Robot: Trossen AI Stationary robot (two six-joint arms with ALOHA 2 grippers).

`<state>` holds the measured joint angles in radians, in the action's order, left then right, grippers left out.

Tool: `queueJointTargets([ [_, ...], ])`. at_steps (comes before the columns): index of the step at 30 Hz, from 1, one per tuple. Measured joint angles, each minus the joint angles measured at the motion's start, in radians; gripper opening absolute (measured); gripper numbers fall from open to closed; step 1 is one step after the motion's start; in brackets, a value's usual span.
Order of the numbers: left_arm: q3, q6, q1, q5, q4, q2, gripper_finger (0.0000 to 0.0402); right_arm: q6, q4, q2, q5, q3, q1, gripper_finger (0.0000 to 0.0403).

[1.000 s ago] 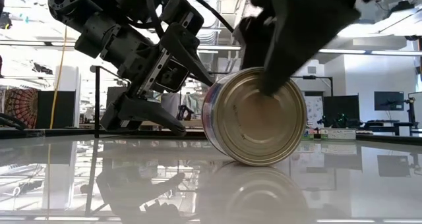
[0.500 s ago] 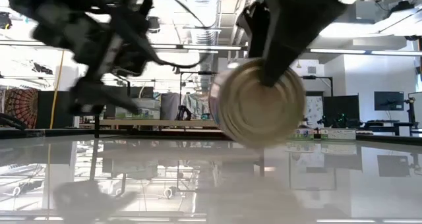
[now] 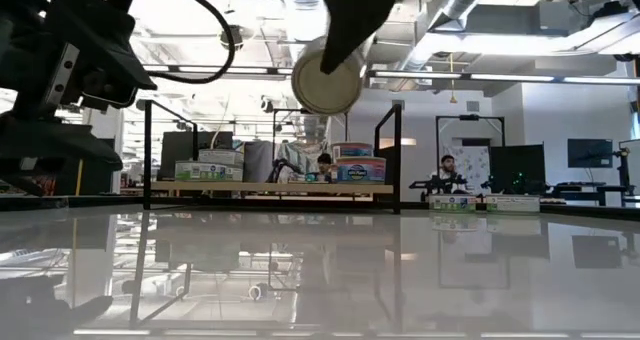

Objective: Stack canned seafood by type on shelf
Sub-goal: Stack the blue tuna can on top of the blue tuna can on the shelf

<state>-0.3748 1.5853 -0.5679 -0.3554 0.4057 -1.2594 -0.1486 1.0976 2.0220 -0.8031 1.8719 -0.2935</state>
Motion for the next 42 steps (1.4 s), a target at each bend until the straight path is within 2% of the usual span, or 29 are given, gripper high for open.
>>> queueJointTargets([
  [6, 0.000, -0.007, 0.004, -0.027, -0.005, 0.000, 0.0284, 0.074, 0.039, 0.000, -0.084, 0.022, 0.152, 0.0214],
  [12, 0.000, -0.007, 0.018, -0.027, -0.007, 0.000, 0.0284, 0.131, 0.006, 0.000, -0.086, 0.022, 0.296, 0.0214],
  [17, 0.000, 0.014, 0.039, -0.026, -0.037, -0.001, 0.0284, 0.132, 0.009, 0.000, -0.085, 0.021, 0.366, 0.0214],
  [23, 0.000, 0.033, 0.068, 0.047, -0.043, -0.001, 0.0284, 0.157, 0.032, 0.080, -0.062, 0.021, 0.389, 0.0214],
  [28, 0.000, 0.053, 0.082, 0.083, -0.043, -0.001, 0.0284, 0.078, 0.082, 0.133, -0.102, 0.020, 0.392, 0.0214],
  [33, 0.000, 0.077, 0.082, 0.090, -0.041, -0.001, 0.0284, 0.070, 0.097, 0.168, -0.138, 0.022, 0.393, 0.0214],
  [42, 0.000, 0.088, 0.082, 0.090, -0.041, -0.001, 0.0284, 0.068, 0.098, 0.173, -0.135, 0.023, 0.392, 0.0214],
])
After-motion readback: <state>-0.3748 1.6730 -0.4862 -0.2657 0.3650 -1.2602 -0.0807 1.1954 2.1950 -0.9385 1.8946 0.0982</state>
